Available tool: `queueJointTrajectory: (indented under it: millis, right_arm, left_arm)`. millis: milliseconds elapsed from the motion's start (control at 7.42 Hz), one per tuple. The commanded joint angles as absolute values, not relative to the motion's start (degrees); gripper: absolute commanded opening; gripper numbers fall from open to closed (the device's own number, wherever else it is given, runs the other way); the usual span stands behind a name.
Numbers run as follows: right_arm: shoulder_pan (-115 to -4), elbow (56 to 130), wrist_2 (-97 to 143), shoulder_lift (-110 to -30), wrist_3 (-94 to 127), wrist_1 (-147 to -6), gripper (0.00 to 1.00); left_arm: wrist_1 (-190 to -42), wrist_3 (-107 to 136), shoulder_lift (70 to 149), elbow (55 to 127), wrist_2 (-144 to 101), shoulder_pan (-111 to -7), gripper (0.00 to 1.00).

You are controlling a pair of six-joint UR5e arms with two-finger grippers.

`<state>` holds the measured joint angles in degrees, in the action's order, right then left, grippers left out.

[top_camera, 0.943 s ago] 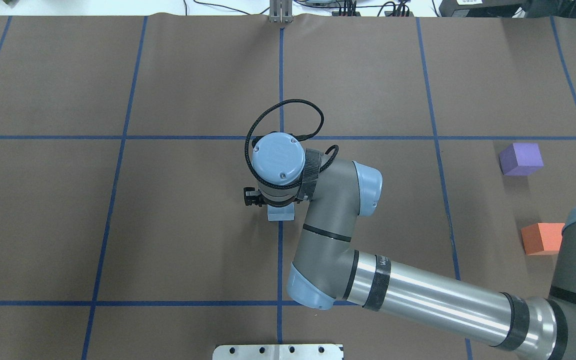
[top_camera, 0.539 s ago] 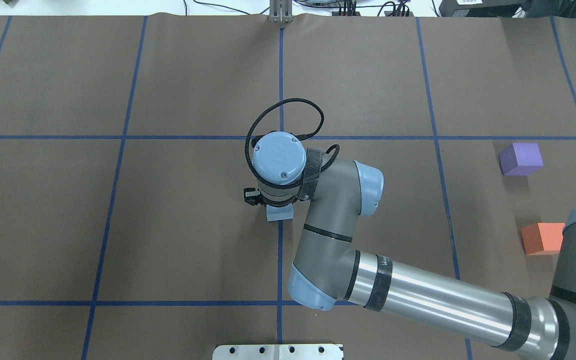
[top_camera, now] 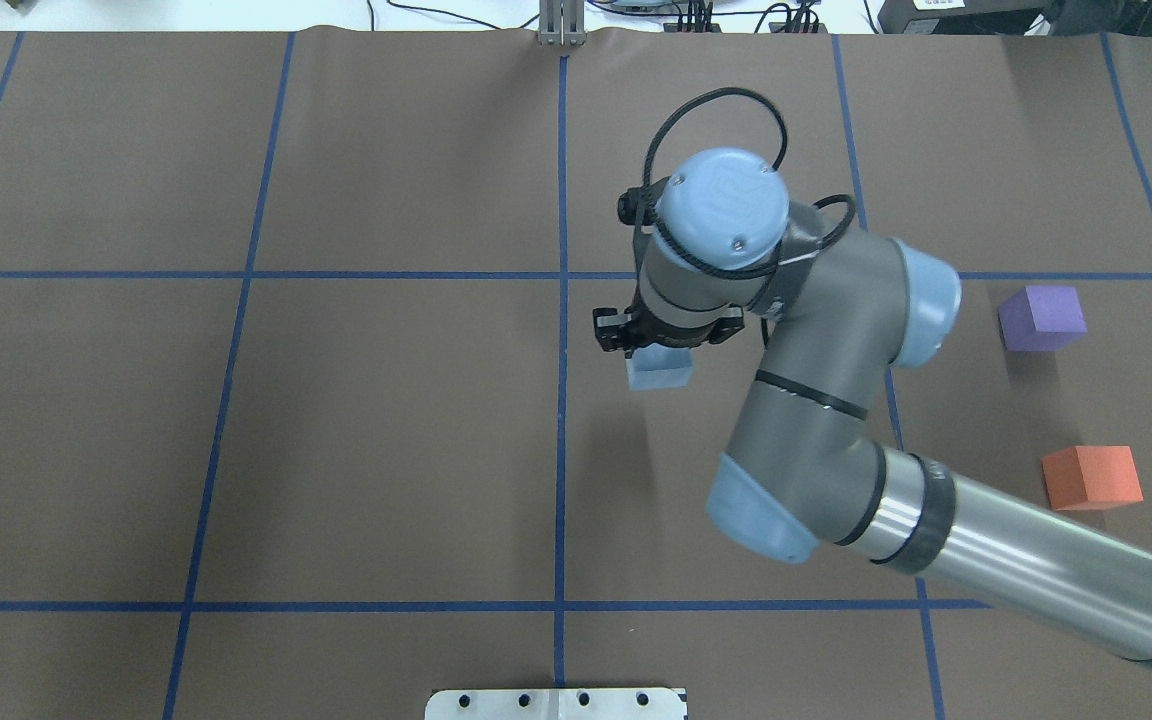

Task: Place blue block between orange and purple blocks
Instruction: 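Carry the light blue cube with the right gripper toward the purple cube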

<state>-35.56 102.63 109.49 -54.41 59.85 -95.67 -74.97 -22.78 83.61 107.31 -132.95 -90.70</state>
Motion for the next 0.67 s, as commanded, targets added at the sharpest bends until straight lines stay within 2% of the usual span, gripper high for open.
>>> queueJointTrajectory:
  millis: [0, 404, 539]
  right_arm:
    - [-46.9, 109.7, 115.9, -65.1, 47.2, -96.7, 0.0]
    - [-61.3, 110.1, 124.3, -80.1, 28.5, -94.8, 0.0]
    - [-64.7, 109.5, 128.4, -86.3, 27.5, -88.8, 0.0]
  left_arm:
    - [-75.1, -22.8, 83.3, 107.3, -133.0, -90.7, 1.0]
    - [-75.1, -22.7, 83.3, 107.3, -133.0, -90.6, 1.0]
    - [-75.1, -22.7, 83.4, 107.3, -133.0, -90.6, 1.0]
